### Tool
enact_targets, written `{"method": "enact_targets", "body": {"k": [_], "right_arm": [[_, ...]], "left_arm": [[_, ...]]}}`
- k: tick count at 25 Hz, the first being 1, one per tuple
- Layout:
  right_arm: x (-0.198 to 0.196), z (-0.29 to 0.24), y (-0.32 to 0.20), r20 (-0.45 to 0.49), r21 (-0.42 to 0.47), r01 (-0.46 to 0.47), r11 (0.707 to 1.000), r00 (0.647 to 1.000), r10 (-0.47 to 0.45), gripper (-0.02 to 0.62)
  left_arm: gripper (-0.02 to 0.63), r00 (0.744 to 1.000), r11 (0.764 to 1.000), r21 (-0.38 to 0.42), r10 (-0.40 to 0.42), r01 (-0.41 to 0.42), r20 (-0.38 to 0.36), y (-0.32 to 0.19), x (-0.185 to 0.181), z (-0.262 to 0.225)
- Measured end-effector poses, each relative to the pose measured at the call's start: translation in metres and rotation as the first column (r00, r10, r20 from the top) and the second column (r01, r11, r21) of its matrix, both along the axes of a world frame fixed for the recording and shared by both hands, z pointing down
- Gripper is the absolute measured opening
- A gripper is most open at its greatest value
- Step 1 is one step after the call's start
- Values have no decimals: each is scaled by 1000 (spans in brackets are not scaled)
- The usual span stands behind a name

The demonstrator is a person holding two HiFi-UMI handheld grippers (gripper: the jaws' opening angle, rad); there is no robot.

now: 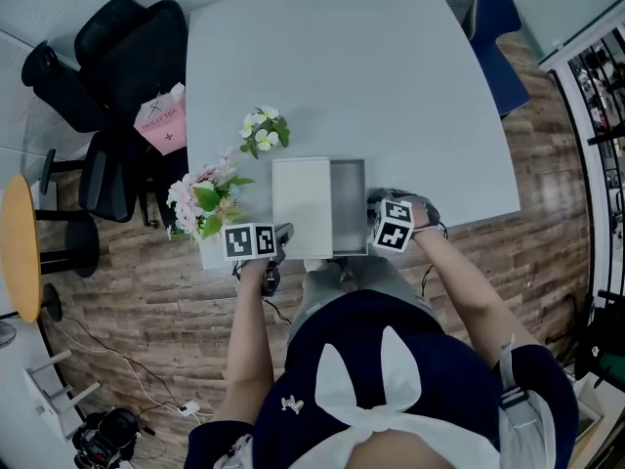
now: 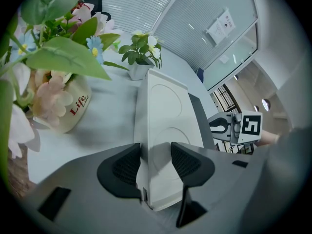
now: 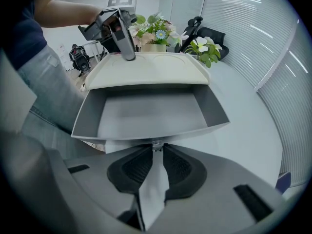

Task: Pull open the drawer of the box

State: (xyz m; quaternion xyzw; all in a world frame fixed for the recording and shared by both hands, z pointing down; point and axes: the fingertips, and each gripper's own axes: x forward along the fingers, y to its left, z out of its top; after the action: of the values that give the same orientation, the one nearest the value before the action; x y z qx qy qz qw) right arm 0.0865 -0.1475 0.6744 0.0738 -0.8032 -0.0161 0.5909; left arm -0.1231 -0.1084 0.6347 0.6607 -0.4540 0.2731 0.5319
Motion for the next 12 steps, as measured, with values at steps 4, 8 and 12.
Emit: {"method": "enact_targets", "body": {"k": [4,8,12], "right_arm": [[3,1,1,-5,0,-3,1000,1000,3,72],[5,0,-1,-9,7,-5,1000,1000,5,72],[10,1,-3,-21,5,-8,1000,1000,8,72]], "left_arm": [[209,1000,1000,1,0,0,-3,0,0,0],[209,1000,1000,-6,4,-4,-1,0,0,1],[209,1000,1000,-3,2,-3,-3,-1,0,1]]}}
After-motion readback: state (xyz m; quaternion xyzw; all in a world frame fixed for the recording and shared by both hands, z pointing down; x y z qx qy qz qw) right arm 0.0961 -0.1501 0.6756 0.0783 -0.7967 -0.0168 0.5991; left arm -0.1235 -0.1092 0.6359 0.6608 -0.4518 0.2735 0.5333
